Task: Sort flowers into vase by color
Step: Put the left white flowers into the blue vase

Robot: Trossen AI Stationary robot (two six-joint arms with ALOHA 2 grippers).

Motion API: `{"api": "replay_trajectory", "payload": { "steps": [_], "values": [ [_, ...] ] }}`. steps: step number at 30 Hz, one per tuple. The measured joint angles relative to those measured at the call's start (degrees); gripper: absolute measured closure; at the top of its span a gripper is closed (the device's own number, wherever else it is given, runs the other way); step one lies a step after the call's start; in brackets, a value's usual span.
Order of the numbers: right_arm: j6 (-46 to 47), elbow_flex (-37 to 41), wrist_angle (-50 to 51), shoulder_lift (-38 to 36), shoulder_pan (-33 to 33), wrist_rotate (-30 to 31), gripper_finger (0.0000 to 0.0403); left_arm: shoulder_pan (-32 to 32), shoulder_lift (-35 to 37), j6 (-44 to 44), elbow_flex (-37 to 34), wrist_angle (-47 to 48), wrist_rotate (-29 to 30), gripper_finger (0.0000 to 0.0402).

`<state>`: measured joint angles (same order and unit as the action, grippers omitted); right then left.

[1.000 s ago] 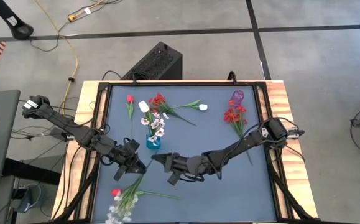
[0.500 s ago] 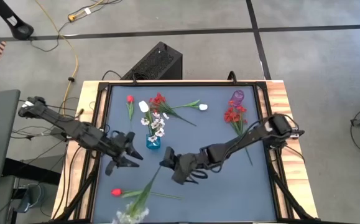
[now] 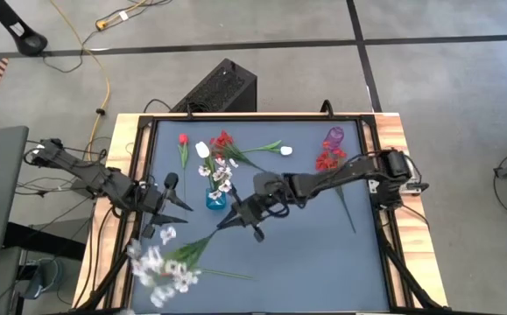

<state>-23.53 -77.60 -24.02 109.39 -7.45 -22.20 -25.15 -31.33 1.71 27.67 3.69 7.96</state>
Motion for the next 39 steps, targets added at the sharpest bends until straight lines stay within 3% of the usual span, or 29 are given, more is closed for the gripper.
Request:
{"api": "replay_trajectory", "payload": {
  "steps": [5, 13, 25, 31, 35, 39],
  "values": [
    [8.04, 0.04, -10.13, 4.27, 0.43, 0.88, 0.0375, 0.0, -1.34, 2.38, -2.69, -6.82, -3.13, 0.0256],
    [15.41, 0.09, -17.11, 8.13, 1.67, 5.78, 0.0375, -0.02, -1.75, 5.6, -2.7, -11.6, -3.05, 0.0256],
    [18.08, 0.09, -18.31, 8.1, 1.94, 13.9, 0.0375, 0.01, -4.8, 10.43, -2.68, -19.41, 2.11, 0.0256],
    [18.1, 0.09, -18.14, 8.1, 1.93, 14.52, 0.0371, 0.0, -6.16, 10.33, -2.68, -20.75, 2.71, 0.0258],
    [18.1, 0.09, -18.16, 8.1, 1.98, 14.63, 0.0366, 0.02, -6.14, 9.12, -2.68, -20.78, 4.93, 0.0285],
    [20.85, 0.09, -18.04, 8.1, 1.6, 14.31, 0.0359, 0.02, -6.14, 8.54, -2.68, -20.75, 5.23, 0.0356]
  ]
}}
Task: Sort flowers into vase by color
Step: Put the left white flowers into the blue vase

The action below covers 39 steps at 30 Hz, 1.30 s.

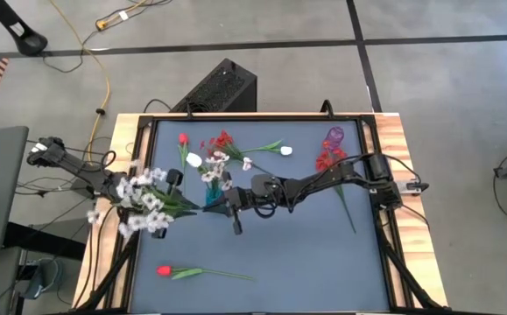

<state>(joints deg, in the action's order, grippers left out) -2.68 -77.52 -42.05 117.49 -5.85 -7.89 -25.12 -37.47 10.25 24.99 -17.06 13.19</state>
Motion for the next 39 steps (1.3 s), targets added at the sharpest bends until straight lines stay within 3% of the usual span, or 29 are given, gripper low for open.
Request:
{"api": "replay_trajectory", "payload": {
  "steps": [2, 10, 20, 27, 39],
  "values": [
    [1.56, 0.0, 0.03, 0.0, -0.33, -0.2, 0.0352, 0.0, 0.0, 0.02, 0.0, 0.0, -0.05, 0.0388],
    [0.92, -0.02, 2.51, -1.55, -0.59, -0.42, 0.0288, -0.02, 0.0, -1.13, 1.85, 4.62, 0.87, 0.0399],
    [1.73, -0.07, 25.63, -9.33, -0.37, -0.97, 0.0177, 0.11, -0.02, 0.47, 4.86, 12.06, 8.19, 0.0401],
    [2.68, -0.07, 37.09, -14.25, -0.93, -1.01, 0.017, 3.24, -0.14, -0.17, 3.12, 12.79, 9.75, 0.0401],
    [2.34, -0.07, 39.98, -15.23, -1.7, -1.01, 0.0176, 8.11, -0.15, -1.14, -0.59, 9.07, 9.65, 0.0401]
  ]
}}
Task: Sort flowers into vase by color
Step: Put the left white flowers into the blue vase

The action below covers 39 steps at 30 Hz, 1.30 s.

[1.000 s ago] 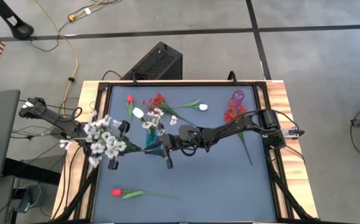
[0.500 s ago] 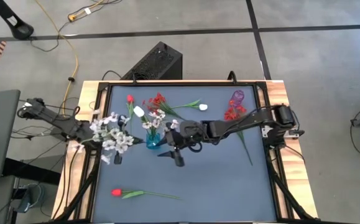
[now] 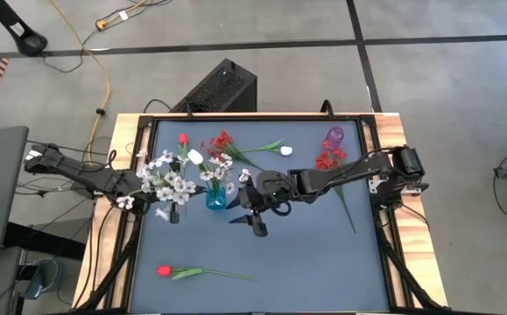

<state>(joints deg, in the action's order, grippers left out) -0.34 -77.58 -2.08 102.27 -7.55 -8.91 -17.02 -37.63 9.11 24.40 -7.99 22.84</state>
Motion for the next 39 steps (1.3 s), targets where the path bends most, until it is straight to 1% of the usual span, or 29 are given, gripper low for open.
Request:
{"api": "replay_trajectory", "payload": {
  "steps": [4, 9, 14, 19, 26, 30, 35, 39],
  "values": [
    [-0.11, 0.04, 0.5, 0.08, 0.2, 0.0, 0.0176, 0.72, 0.0, -1.72, 0.0, 0.0, -1.53, 0.0401],
    [-1.05, 0.04, 0.43, 0.08, 0.26, 0.0, 0.0176, 0.7, 0.02, -2.98, -0.57, 0.32, -1.15, 0.0401],
    [-1.2, 0.04, 0.45, 0.08, 0.24, 0.0, 0.0176, 0.87, 0.0, -3.35, -4.66, -4.83, 0.79, 0.0401],
    [-1.2, 0.04, 0.43, 0.08, 0.24, -0.02, 0.0176, 1.71, 0.02, -3.8, -7.4, -9.47, 0.88, 0.0401],
    [-1.18, 0.04, 0.17, 0.08, 0.33, -0.02, 0.0176, 4.02, -0.7, -8.68, -8.61, -9.36, 0.85, 0.0401],
    [-1.18, 0.04, -0.16, 0.08, 0.57, -0.02, 0.0176, 5.46, -2.76, -11.44, -8.59, -9.62, 0.36, 0.0401],
    [-1.18, 0.04, -0.14, 0.08, 0.57, -0.02, 0.0176, 6.03, -7.48, -13.03, -8.59, -10.46, -0.14, 0.0401],
    [-1.18, 0.04, -0.08, 0.08, 0.57, -0.02, 0.0176, 6.03, -11.18, -13.34, -8.59, -13.41, -1.9, 0.0401]
  ]
}}
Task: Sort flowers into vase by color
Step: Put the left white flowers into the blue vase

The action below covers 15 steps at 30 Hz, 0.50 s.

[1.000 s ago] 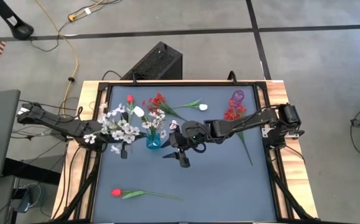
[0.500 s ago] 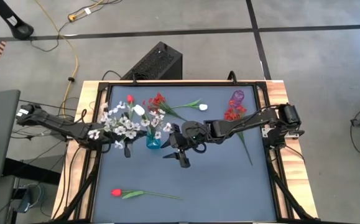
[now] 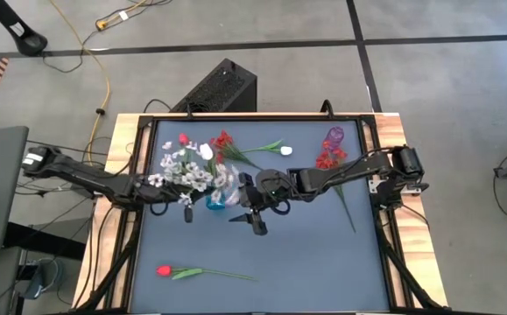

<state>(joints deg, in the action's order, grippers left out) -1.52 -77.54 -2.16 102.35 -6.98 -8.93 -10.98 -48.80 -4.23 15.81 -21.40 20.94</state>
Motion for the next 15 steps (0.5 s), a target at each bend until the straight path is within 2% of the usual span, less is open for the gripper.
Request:
{"api": "replay_trajectory", "payload": {
  "steps": [6, 10, 15],
  "values": [
    [0.0, 0.0, 0.12, 0.0, 0.0, 0.0, 0.0176, 0.0, -2.31, -0.61, 0.0, -1.08, -0.2, 0.0401],
    [0.0, 0.0, 0.56, 0.0, 0.0, 0.0, 0.0176, 0.02, -1.7, 1.2, 0.0, -0.86, -3.36, 0.0399],
    [0.0, 0.0, 0.59, 0.0, 0.0, 0.0, 0.0176, 0.0, 0.98, 2.75, 0.02, 1.0, -4.31, 0.0359]
  ]
}}
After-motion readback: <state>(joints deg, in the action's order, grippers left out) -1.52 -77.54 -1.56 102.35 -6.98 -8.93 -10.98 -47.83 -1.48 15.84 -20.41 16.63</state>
